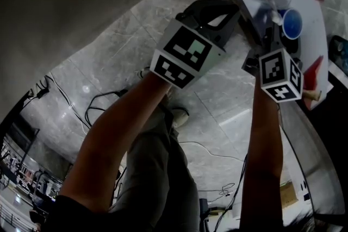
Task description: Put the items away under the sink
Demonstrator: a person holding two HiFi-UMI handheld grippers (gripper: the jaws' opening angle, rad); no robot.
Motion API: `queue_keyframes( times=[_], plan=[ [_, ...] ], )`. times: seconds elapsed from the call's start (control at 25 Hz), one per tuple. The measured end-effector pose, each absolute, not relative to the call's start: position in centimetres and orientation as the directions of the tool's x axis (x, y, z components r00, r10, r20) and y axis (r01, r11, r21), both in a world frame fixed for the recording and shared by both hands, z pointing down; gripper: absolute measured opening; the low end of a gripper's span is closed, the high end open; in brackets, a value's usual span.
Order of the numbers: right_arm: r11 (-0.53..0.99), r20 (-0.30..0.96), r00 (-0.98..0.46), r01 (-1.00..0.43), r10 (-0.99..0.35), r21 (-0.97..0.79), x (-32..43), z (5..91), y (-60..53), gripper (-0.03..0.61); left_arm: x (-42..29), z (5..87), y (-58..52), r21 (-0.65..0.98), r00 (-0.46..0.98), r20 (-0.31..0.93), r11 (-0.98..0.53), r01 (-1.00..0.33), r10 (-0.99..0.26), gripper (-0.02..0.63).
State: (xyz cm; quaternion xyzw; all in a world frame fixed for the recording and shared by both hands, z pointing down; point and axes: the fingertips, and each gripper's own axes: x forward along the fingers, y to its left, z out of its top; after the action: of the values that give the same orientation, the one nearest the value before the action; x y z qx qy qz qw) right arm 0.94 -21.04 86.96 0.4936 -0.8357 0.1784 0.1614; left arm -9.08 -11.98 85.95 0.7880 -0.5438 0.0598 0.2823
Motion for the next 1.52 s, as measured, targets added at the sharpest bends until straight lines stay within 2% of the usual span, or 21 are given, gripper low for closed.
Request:
queue_keyframes(
  times=[0.56,1.04,1.52],
  plan=[
    [0.462,0.462,-0.477,-0.873,-0.747,-0.154,0.7,87.0,-20.1,0.322,-8.3,85.6,-10.8,0.382,0.414,0.407,-0.26,-0.887,-0.814,0.012],
    [0.403,0.486,-0.419,-0.904,-0.767,-0.143,1.9,86.5,-18.4,0.322,-7.1,84.4,-9.8,0.386,0.418,0.388,-0.267,-0.883,-0.821,0.012],
    [0.275,0.498,-0.316,-0.949,-0.808,-0.156,3.3,85.3,-16.1,0.321,-7.0,83.4,-8.6,0.381,0.397,0.385,-0.249,-0.89,-0.833,0.012]
  ],
)
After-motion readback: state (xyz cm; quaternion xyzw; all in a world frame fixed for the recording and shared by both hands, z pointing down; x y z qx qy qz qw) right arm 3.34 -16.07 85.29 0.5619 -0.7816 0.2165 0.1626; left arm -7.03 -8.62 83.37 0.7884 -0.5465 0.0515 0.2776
